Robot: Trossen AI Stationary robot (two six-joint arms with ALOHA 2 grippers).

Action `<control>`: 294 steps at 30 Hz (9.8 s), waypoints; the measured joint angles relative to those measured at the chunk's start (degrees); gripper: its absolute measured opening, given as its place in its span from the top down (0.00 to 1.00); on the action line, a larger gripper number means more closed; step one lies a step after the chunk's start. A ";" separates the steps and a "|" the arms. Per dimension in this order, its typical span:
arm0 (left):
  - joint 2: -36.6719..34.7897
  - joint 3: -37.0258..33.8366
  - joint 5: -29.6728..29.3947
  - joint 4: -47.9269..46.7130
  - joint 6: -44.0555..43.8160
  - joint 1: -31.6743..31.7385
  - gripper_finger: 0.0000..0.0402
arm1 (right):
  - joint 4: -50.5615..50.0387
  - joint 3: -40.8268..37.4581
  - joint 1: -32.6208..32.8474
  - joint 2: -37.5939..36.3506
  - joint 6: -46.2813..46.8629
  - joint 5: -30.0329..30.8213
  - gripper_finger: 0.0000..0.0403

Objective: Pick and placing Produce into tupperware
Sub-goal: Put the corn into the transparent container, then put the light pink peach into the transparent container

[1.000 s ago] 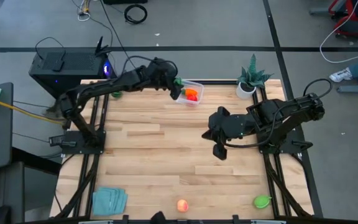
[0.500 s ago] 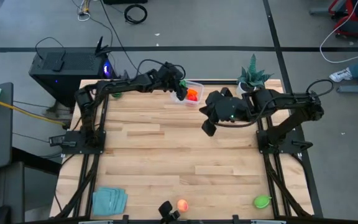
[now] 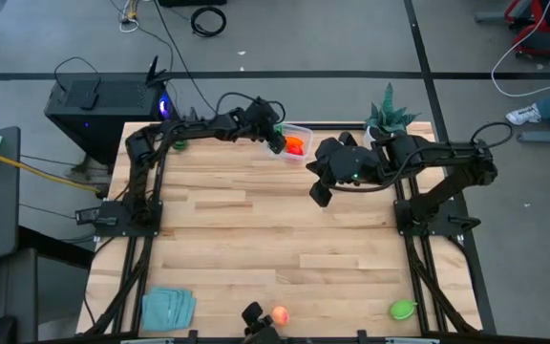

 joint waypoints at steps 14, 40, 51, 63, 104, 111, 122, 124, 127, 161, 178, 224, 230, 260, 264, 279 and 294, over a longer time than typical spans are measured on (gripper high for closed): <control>0.76 0.00 0.30 -1.82 -0.53 -0.19 0.35 | 0.02 0.00 0.00 0.00 -0.11 -0.02 0.98; -20.92 5.01 0.84 -24.95 11.09 -4.46 0.45 | -16.23 -0.02 0.55 -6.94 7.47 -12.89 0.99; -34.37 5.05 -7.13 -52.30 -2.74 -3.83 0.65 | -16.81 -0.02 2.05 -6.99 7.48 -14.34 0.99; -39.66 4.98 -7.11 -71.67 -12.77 -6.05 0.89 | -16.64 0.02 3.72 -5.87 2.77 -28.48 0.99; -50.56 4.98 0.42 -69.61 -8.36 -52.24 0.99 | 13.81 0.00 21.79 17.83 2.54 -32.19 0.98; -50.55 5.00 -0.03 -64.88 -11.53 -55.25 0.97 | 13.73 0.00 20.97 19.27 2.17 -31.73 0.96; -50.52 4.99 -1.54 -59.90 -14.50 -55.63 0.97 | 15.95 -0.02 21.28 18.49 -4.57 -30.80 0.64; -50.52 4.99 -1.57 -59.40 -14.50 -55.63 0.99 | 17.49 -0.02 21.70 18.47 -6.51 -28.24 0.55; -50.52 4.98 -1.67 -59.42 -14.52 -55.63 0.98 | 19.28 -0.02 21.87 18.49 -6.39 -23.57 0.44; -50.50 4.98 -1.71 -58.85 -14.98 -55.58 0.99 | 26.18 -0.17 25.23 34.94 -27.75 -29.32 0.29; -50.50 5.00 -1.69 -58.85 -9.56 -55.58 0.96 | 29.75 -0.17 24.76 42.36 -42.35 -30.71 0.29; -50.48 4.98 -1.67 -56.94 -9.54 -55.58 0.94 | 39.95 -11.73 22.71 42.49 -54.64 -33.72 0.33; -50.48 4.99 -1.67 -56.95 -9.54 -55.58 0.99 | 41.97 -11.76 22.92 42.60 -54.57 -33.67 0.36; -50.48 4.98 -1.65 -56.97 -9.59 -55.58 0.98 | 48.49 -11.73 22.74 42.62 -33.33 -23.80 0.38; -50.48 4.99 -1.65 -56.97 -9.93 -55.59 0.95 | 50.55 -11.72 22.03 42.62 -27.99 -23.75 0.38; -50.50 4.98 -1.65 -56.92 -11.11 -55.60 0.94 | 53.74 -11.65 16.81 40.81 -17.10 -16.45 0.38; -50.50 4.99 -1.67 -57.16 -10.96 -55.58 0.94 | 50.95 -11.65 6.12 33.20 -17.03 -13.05 0.38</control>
